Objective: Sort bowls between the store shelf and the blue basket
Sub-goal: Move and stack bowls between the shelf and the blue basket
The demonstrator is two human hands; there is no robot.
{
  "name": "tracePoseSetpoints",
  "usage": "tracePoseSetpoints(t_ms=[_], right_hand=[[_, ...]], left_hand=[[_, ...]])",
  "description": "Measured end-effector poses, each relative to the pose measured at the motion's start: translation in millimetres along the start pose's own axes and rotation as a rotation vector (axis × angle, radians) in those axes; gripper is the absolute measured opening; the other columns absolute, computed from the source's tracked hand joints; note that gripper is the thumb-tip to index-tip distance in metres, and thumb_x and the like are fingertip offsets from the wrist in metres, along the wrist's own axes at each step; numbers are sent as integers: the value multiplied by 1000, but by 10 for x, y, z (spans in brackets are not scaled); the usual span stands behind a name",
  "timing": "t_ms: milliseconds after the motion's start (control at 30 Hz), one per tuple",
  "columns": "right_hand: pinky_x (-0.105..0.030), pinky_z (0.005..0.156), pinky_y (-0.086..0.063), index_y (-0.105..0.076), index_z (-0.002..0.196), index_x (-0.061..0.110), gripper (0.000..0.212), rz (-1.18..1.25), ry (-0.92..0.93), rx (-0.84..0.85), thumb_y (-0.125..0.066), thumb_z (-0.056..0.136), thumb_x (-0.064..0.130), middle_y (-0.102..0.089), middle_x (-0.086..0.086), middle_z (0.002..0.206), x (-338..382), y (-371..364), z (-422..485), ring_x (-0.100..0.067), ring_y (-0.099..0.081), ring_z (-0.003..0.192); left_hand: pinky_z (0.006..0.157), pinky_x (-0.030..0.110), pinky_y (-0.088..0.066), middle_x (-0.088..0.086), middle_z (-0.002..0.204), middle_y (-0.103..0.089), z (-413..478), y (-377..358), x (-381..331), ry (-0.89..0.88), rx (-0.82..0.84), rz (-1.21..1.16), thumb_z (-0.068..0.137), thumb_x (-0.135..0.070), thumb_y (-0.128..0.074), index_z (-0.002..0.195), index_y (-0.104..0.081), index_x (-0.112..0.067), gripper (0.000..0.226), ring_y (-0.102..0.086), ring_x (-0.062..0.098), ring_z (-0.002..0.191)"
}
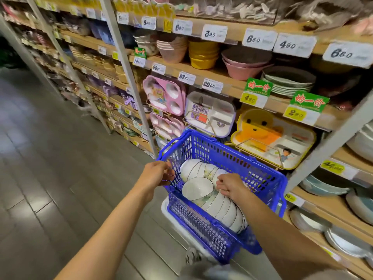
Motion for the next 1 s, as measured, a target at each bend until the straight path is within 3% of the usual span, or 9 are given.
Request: tracePoseSetpoints(t_ms=[133, 200, 300, 433, 567, 667, 767, 900, 1000], right_hand=[[-34, 73, -50, -54, 92, 11, 1, -278, 11, -49, -53, 91, 12, -54, -13, 96, -37, -144, 580, -23, -53, 84], [-33, 75, -47, -61, 95, 9, 9, -404, 9, -61, -53, 92, 13, -57, -16, 106, -48, -212, 754, -28, -56, 95], [-34, 89, -44, -62, 120, 3, 32, -692, 5, -22, -49, 95, 19, -60, -17, 125, -74, -334, 970, -32, -55, 118], [-36, 100, -43, -55, 128, 2, 40, -983, 1, 33, -45, 98, 27, -54, -19, 135, -124, -506, 1109, -35, -50, 125], [-38, 98, -47, -51, 133, 1, 40, -1056, 4, 56, -44, 98, 20, -47, -21, 140, -166, -607, 1224, -37, -47, 127], [-41, 98, -49, -49, 133, 0, 39, -1051, 7, 34, -44, 96, 12, -44, -22, 140, -247, -611, 1277, -38, -44, 129], [-41, 96, -47, -50, 134, 4, 39, -1015, -22, -29, -44, 95, 8, -41, -20, 140, -340, -594, 1302, -37, -47, 126], [-41, 93, -48, -56, 124, 6, 34, -958, -14, -97, -45, 93, 5, -46, -21, 134, -415, -634, 1369, -37, -51, 121], [-40, 90, -47, -59, 111, 6, 24, -901, -17, -133, -44, 93, 7, -55, -18, 124, -459, -667, 1378, -36, -54, 114]], left_hand=[[55, 26, -51, 6, 70, -67, 422, -12, -63, 35, 30, 125, 94, -8, -47, 88, -65, -6, 19, -62, 18, 59], [57, 27, -48, 11, 75, -65, 635, -6, -95, 56, 32, 189, 95, -9, -48, 81, -63, -9, 21, -58, 22, 62], [53, 26, -46, 14, 77, -60, 991, -58, -91, 87, 39, 256, 95, -8, -46, 80, -60, -7, 20, -54, 23, 60], [53, 27, -36, 15, 79, -54, 1397, -331, 96, 135, 107, 427, 94, -7, -44, 80, -52, -9, 16, -48, 23, 63], [59, 28, -33, 11, 73, -49, 1712, -618, 407, 157, 243, 626, 91, -5, -46, 75, -50, -11, 18, -44, 19, 68], [50, 26, -33, 2, 67, -53, 1892, -760, 714, 185, 367, 800, 91, -7, -49, 63, -51, -15, 29, -50, 19, 67], [62, 21, -39, 6, 85, -57, 1993, -894, 991, 266, 498, 854, 90, -7, -54, 91, -63, -8, 9, -52, 20, 85], [67, 29, -49, 12, 110, -53, 2155, -1025, 1237, 287, 617, 881, 89, -2, -55, 135, -46, -11, 48, -52, 25, 97], [83, 44, -56, 22, 128, -49, 2209, -1036, 1369, 388, 602, 893, 90, 2, -51, 142, -39, -6, 54, -51, 37, 115]])
Point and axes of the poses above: each hand's wrist, its own z-axis towards the middle knuckle, its own y-axis out of the back of the hand, x = y × z, the point moved 3 cm from there along z, towards the middle knuckle
